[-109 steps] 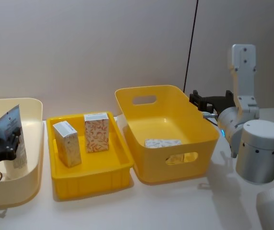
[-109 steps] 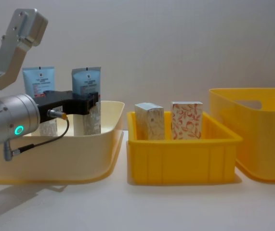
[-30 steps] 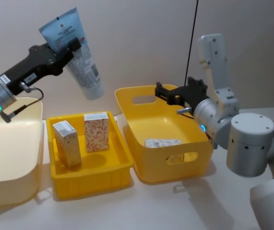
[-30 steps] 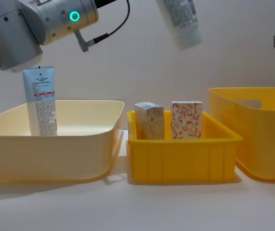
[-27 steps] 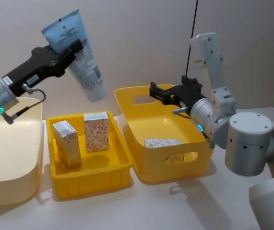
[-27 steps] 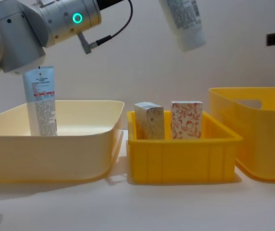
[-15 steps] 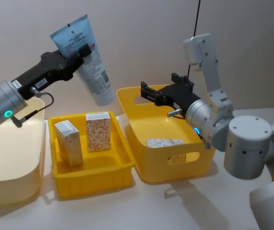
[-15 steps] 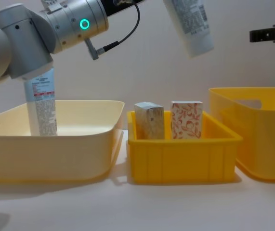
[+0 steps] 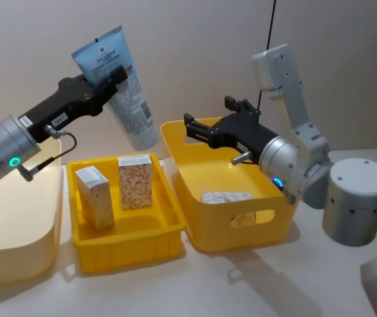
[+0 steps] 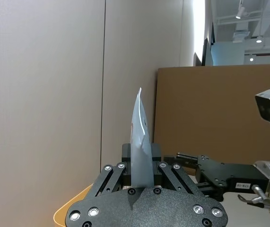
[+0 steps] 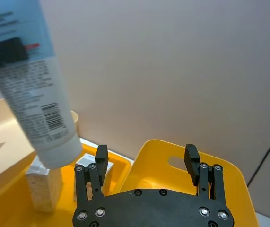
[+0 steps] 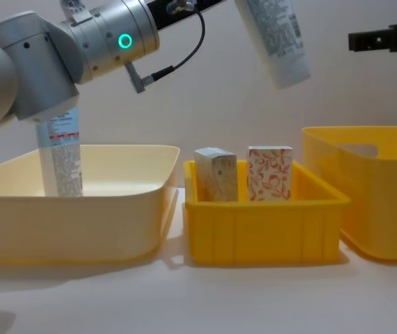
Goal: Bimanual collaborative sorting of washing and personal care products
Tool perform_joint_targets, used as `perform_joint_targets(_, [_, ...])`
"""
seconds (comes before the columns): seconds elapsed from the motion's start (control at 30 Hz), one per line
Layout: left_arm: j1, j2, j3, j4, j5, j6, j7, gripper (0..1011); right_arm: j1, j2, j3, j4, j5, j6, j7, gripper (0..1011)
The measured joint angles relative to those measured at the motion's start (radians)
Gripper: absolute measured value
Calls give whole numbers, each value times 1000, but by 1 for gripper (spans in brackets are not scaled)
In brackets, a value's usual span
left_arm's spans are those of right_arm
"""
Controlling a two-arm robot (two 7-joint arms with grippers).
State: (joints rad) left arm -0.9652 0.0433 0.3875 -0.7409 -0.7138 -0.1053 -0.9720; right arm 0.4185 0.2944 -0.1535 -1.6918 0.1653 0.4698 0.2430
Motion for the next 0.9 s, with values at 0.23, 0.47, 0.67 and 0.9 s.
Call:
perform_joint_targets(0.23, [0, -2, 8, 0, -2, 1, 9, 223, 5, 56, -1, -25, 35, 11, 94, 1001])
perform_joint_targets(0.47, [1, -4, 17, 0, -4, 3, 18, 223, 25, 126, -7, -46, 83, 53, 216, 1001])
perform_joint_targets(0.67, [5, -2, 22, -9, -6, 5, 25, 223, 62, 179, -25, -49, 123, 108, 312, 1001])
perform_joint_targets(0.9, [19, 4, 27, -35, -11, 10, 40, 223, 119, 203, -58, -25, 147, 166, 380, 1001])
